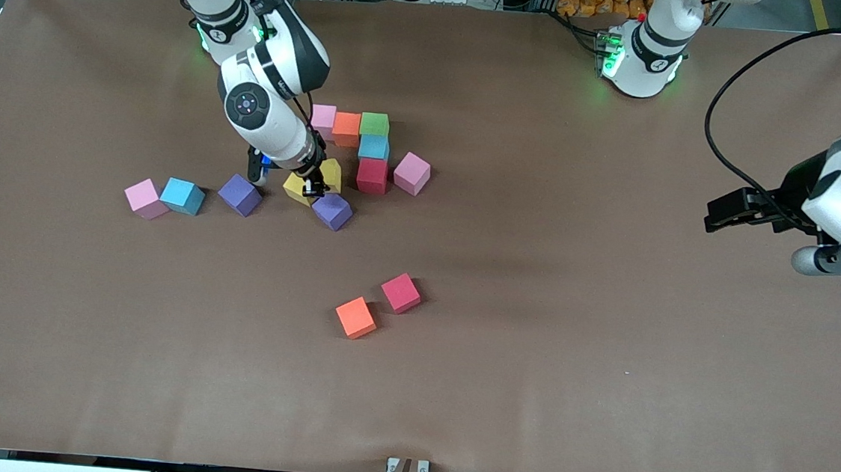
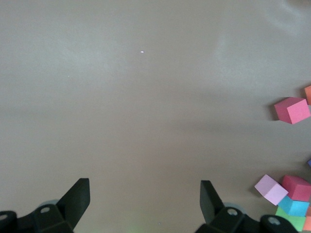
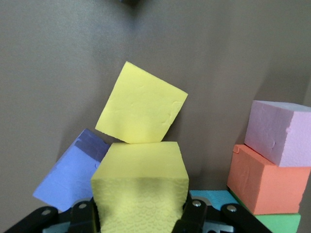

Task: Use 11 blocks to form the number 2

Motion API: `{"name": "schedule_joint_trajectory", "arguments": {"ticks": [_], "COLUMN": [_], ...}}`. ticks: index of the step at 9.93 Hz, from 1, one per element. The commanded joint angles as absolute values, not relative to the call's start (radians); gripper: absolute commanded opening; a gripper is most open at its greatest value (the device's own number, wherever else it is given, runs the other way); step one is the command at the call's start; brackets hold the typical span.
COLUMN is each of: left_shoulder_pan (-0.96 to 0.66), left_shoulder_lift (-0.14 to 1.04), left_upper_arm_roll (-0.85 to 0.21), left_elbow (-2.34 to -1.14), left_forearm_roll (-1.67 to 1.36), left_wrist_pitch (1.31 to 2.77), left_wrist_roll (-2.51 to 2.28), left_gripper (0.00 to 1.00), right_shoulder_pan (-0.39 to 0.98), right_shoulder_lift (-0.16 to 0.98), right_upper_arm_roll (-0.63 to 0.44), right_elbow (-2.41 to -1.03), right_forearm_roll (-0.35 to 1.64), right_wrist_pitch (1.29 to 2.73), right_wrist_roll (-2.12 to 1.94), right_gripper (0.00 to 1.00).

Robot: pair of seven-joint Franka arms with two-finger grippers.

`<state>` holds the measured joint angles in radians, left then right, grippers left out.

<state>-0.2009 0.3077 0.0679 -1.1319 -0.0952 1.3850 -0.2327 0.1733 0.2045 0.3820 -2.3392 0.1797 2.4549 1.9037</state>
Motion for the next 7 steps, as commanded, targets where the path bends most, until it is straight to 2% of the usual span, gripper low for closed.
{"name": "schedule_joint_trajectory", "arguments": {"ticks": [1,7], "left_shoulder_pan": [-0.157,-0.123], "left_shoulder_lift": [0.278,0.250], "left_upper_arm_roll": [-0.055,-0.087], "left_elbow": [-1.134,-1.149], "left_forearm_roll": [0.019,0.011], "left_wrist_pitch": [1.370,1.361], "left_wrist_roll": [-0.239,-0.233], "left_gripper": [1.00,1.00], "right_shoulder_pan": [0.108,0.103], "right_shoulder_lift": [0.229,0.203], "right_upper_arm_roll": [0.380,0.376], "right_elbow": [-2.384,-2.379], "right_forearm_roll": [0.176,0.176], "right_wrist_pitch": [2.497,2.482], "right_wrist_roll": [1.798,1.781], "right_gripper": [0.00,0.00]}}
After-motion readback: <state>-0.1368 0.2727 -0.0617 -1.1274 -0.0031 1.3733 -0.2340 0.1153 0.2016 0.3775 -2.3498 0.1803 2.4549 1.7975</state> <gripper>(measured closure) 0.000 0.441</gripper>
